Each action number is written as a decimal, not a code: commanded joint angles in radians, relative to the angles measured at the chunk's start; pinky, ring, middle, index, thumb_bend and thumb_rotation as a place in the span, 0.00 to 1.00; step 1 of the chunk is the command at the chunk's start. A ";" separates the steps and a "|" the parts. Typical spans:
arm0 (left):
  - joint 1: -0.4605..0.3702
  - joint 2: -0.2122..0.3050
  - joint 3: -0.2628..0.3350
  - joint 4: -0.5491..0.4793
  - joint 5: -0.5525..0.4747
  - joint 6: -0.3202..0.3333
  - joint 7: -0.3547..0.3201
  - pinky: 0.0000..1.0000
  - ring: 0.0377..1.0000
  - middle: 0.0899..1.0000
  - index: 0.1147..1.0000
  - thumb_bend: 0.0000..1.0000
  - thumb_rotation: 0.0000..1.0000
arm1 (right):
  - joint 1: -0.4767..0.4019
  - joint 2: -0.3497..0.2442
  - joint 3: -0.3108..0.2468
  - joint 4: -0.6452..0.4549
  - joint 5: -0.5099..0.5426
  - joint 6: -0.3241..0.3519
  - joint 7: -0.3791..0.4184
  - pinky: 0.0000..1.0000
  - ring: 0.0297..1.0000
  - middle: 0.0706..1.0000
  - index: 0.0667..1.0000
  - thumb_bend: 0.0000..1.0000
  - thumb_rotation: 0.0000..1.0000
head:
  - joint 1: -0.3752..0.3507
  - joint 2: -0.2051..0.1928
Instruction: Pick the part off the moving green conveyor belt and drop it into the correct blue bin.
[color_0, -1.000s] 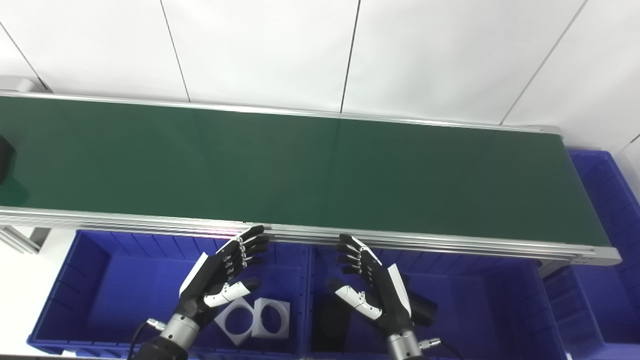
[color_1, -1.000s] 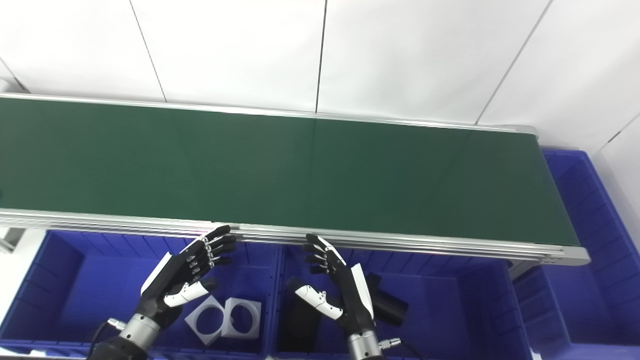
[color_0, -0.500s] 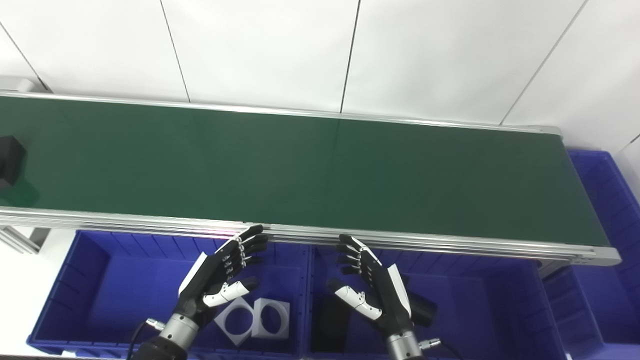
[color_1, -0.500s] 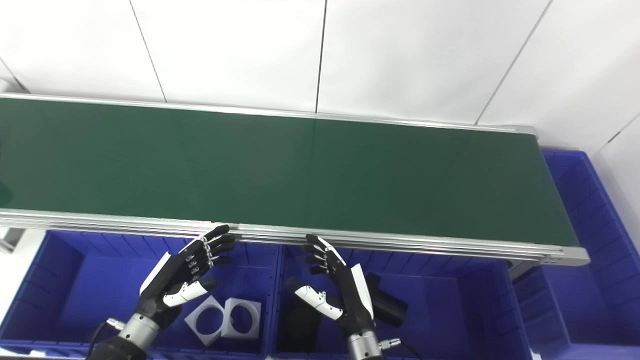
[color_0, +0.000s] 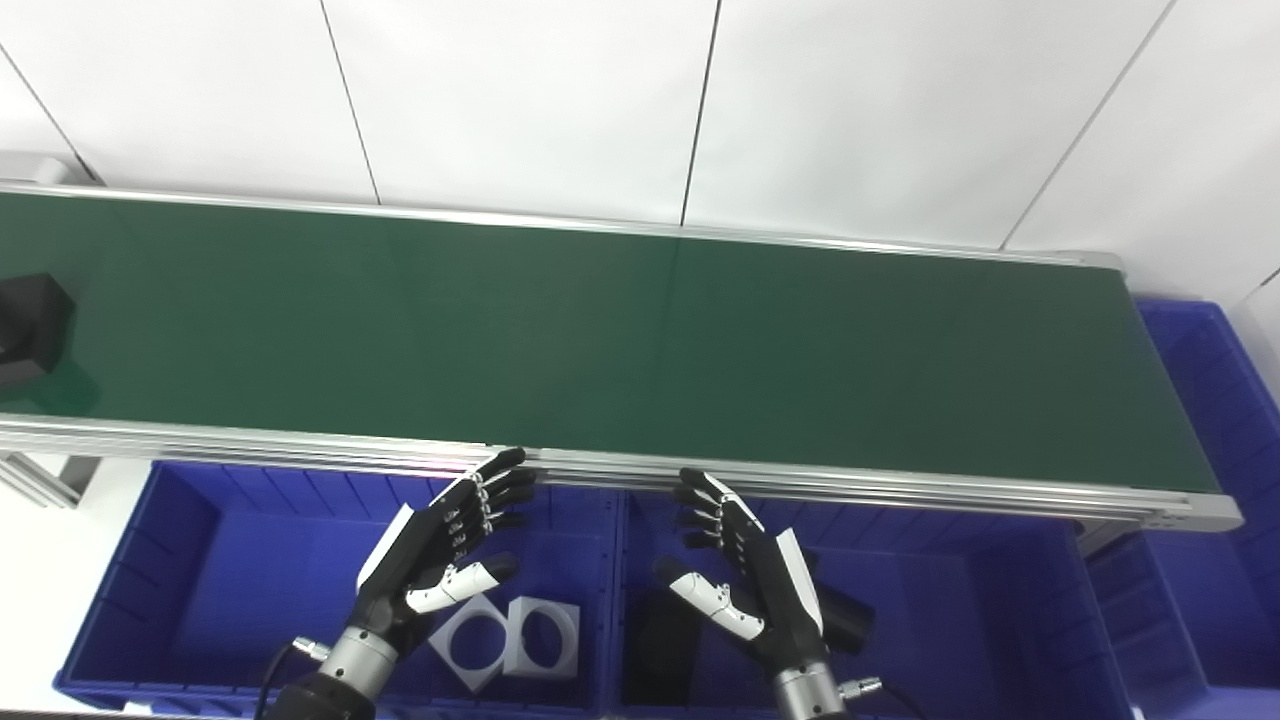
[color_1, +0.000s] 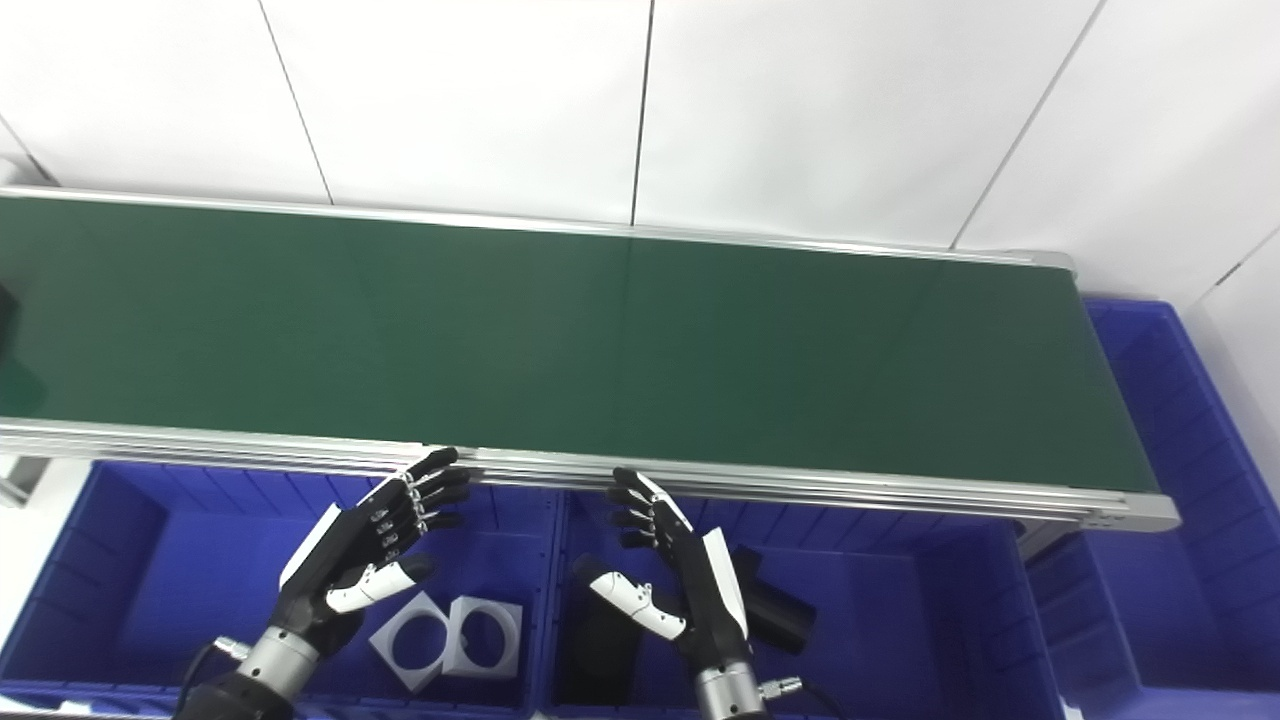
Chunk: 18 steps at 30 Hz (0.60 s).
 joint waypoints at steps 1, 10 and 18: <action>-0.020 -0.008 0.000 -0.010 -0.005 -0.041 0.002 0.78 0.83 0.83 0.86 0.96 0.49 | -0.013 0.001 -0.002 -0.016 0.010 -0.049 -0.002 0.69 0.75 0.79 0.85 0.70 0.61 | 0.005 -0.002; -0.025 -0.013 -0.005 0.008 0.010 -0.055 0.008 0.77 0.82 0.82 0.86 0.96 0.51 | -0.015 -0.006 -0.004 -0.011 0.019 -0.050 0.000 0.69 0.75 0.79 0.85 0.71 0.61 | 0.036 -0.011; -0.027 -0.024 -0.008 0.019 0.006 -0.054 0.010 0.77 0.82 0.81 0.86 0.97 0.50 | -0.019 -0.018 -0.007 0.005 0.030 -0.070 0.003 0.69 0.75 0.79 0.85 0.70 0.60 | 0.115 -0.043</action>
